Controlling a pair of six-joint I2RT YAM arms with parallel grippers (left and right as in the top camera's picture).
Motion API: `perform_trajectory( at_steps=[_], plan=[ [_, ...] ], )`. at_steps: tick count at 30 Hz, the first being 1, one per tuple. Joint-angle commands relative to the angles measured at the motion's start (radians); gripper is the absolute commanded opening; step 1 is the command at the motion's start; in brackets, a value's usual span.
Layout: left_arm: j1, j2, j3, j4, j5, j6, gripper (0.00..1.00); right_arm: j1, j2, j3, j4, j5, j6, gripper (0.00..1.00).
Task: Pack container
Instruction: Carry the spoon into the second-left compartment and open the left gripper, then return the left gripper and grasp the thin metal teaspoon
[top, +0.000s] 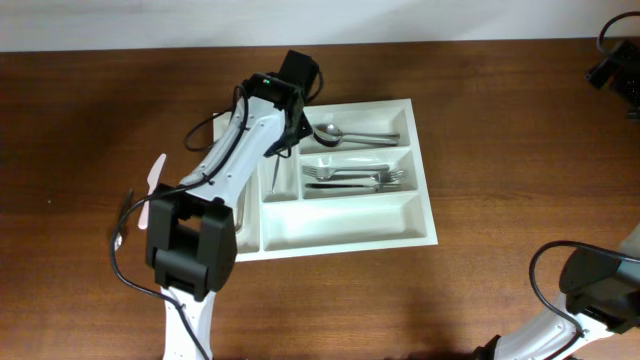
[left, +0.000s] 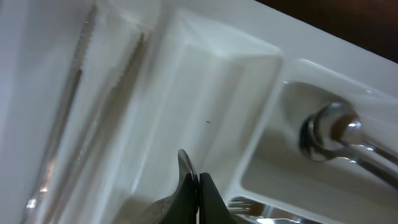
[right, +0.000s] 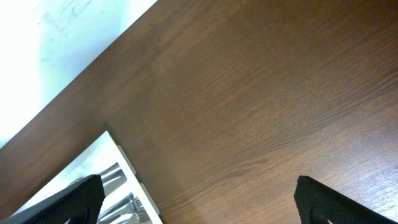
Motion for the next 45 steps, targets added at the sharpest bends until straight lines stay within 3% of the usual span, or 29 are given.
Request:
perform_trajectory(
  at_steps=[1, 3, 5, 6, 7, 8, 10, 11, 13, 15, 16, 19, 21, 24, 25, 29, 32, 35, 36, 38, 45],
  plan=[
    [0.039, -0.026, 0.105, -0.048, -0.042, 0.117, 0.03, -0.001, -0.005, -0.004, 0.000, -0.004, 0.008, 0.99],
    [0.055, -0.048, 0.165, -0.107, -0.093, 0.130, 0.16, -0.001, -0.005, -0.004, 0.000, -0.004, 0.008, 0.99],
    [0.073, -0.073, 0.211, -0.127, -0.089, 0.158, 0.52, -0.001, -0.005, -0.004, 0.000, -0.004, 0.008, 0.99],
    [0.079, -0.084, 0.224, -0.130, -0.077, 0.160, 0.62, -0.001, -0.005, -0.004, 0.000, -0.004, 0.008, 0.99],
    [0.083, -0.093, 0.232, -0.132, -0.064, 0.160, 0.63, -0.001, -0.005, -0.004, 0.000, -0.004, 0.008, 0.99],
    [0.086, -0.103, 0.235, -0.134, -0.051, 0.161, 0.43, -0.001, -0.005, -0.004, 0.000, -0.004, 0.008, 0.99],
    [0.086, -0.114, 0.235, -0.135, -0.035, 0.185, 0.22, -0.001, -0.005, -0.004, 0.000, -0.004, 0.008, 0.99],
    [0.084, -0.114, 0.235, -0.138, -0.035, 0.187, 0.22, -0.001, -0.005, -0.004, 0.000, -0.004, 0.008, 0.99],
    [0.081, -0.114, 0.235, -0.163, -0.038, 0.187, 0.03, -0.001, -0.005, -0.004, 0.000, -0.004, 0.008, 0.98],
    [0.081, -0.116, 0.235, -0.202, -0.089, 0.186, 0.02, -0.001, -0.005, -0.004, 0.000, -0.004, 0.008, 0.99],
    [0.085, -0.120, 0.235, -0.225, -0.132, 0.187, 0.06, -0.001, -0.005, -0.004, 0.000, -0.004, 0.008, 0.99],
    [0.105, -0.132, 0.235, -0.318, -0.349, 0.187, 0.50, -0.001, -0.005, -0.004, 0.000, -0.004, 0.008, 0.99],
    [0.130, -0.138, 0.235, -0.388, -0.474, 0.187, 0.62, -0.001, -0.005, -0.004, 0.000, -0.004, 0.008, 0.99],
    [0.184, -0.150, 0.235, -0.489, -0.572, 0.265, 0.62, -0.001, -0.005, -0.004, 0.000, -0.004, 0.008, 0.99],
    [0.206, -0.155, 0.235, -0.529, -0.600, 0.320, 0.50, -0.001, -0.005, -0.004, 0.000, -0.004, 0.008, 0.99],
    [0.272, -0.223, 0.234, -0.594, -0.563, 0.365, 0.38, -0.001, -0.005, -0.004, 0.000, -0.004, 0.008, 0.99],
    [0.301, -0.332, 0.233, -0.594, -0.484, 0.454, 0.39, -0.001, -0.005, -0.004, 0.000, -0.004, 0.008, 0.99],
    [0.345, -0.468, 0.230, -0.577, -0.406, 0.503, 0.60, -0.001, -0.005, -0.004, 0.000, -0.004, 0.008, 0.99],
    [0.381, -0.534, 0.212, -0.533, -0.337, 0.576, 0.72, -0.001, -0.005, -0.004, 0.000, -0.004, 0.008, 0.99],
    [0.442, -0.597, 0.164, -0.470, -0.227, 0.698, 0.82, -0.001, -0.005, -0.004, 0.000, -0.004, 0.008, 0.99],
    [0.641, -0.602, -0.135, -0.297, -0.030, 1.024, 0.87, -0.001, -0.005, -0.004, 0.000, -0.004, 0.008, 0.99]
  ],
)
